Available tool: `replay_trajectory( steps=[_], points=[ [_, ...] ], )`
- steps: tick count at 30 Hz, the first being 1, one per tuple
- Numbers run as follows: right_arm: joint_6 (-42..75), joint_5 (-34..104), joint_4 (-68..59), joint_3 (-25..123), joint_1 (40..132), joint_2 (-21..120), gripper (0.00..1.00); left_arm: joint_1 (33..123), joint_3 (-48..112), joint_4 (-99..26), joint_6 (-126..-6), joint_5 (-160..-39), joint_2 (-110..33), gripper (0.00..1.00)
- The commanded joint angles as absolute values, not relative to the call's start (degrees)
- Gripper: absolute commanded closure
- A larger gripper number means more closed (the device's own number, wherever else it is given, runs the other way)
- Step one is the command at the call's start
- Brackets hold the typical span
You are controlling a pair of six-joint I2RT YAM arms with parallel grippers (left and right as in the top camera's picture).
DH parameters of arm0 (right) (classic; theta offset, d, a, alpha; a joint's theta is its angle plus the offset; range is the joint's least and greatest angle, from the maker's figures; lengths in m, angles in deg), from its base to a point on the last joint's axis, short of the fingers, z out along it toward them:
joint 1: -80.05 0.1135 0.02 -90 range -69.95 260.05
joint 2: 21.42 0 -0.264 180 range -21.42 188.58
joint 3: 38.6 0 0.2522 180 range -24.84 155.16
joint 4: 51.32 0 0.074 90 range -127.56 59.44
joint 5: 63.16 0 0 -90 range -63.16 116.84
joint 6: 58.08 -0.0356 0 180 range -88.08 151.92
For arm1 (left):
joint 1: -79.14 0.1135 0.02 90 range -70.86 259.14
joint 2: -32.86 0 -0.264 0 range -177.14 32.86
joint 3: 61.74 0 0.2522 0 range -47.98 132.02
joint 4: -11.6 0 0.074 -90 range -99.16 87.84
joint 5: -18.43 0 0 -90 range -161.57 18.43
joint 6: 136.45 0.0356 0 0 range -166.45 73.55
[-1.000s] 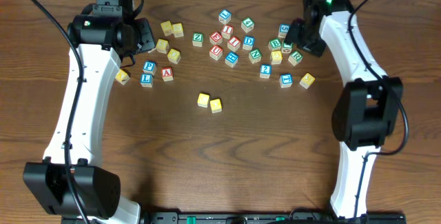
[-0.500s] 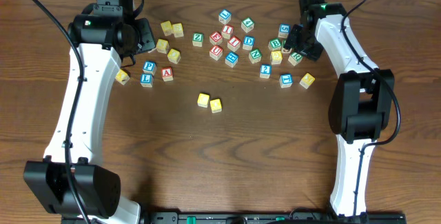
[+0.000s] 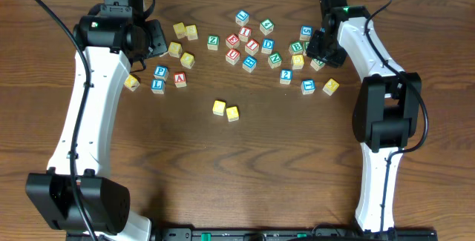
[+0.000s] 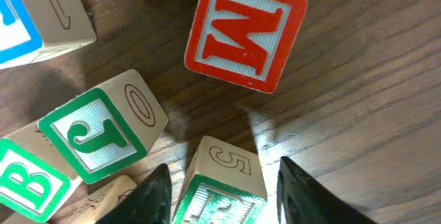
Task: Spell out CORL
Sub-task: 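Move the right gripper over the green R block in the pile, then close the right gripper on the green R block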
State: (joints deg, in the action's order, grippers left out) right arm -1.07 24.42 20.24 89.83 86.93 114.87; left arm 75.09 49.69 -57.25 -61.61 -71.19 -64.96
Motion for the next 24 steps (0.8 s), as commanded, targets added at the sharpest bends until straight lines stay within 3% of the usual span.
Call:
replay_trajectory(
  steps=[1,13,24],
  points=[
    [-0.53,23.29,20.30,89.35,86.36,115.78,0.61,75.11,49.76,-57.21,-61.28,-70.67,-65.63,0.70],
    [3.78,23.33,20.04,89.24,86.40,117.34,0.75,75.11,49.76,-57.18,-61.28,-70.67,-65.63,0.71],
    [12.56,28.42,21.90,90.07,86.62,109.01,0.78,75.11,49.76,-57.12,-61.26,-70.64,-65.63,0.71]
  ],
)
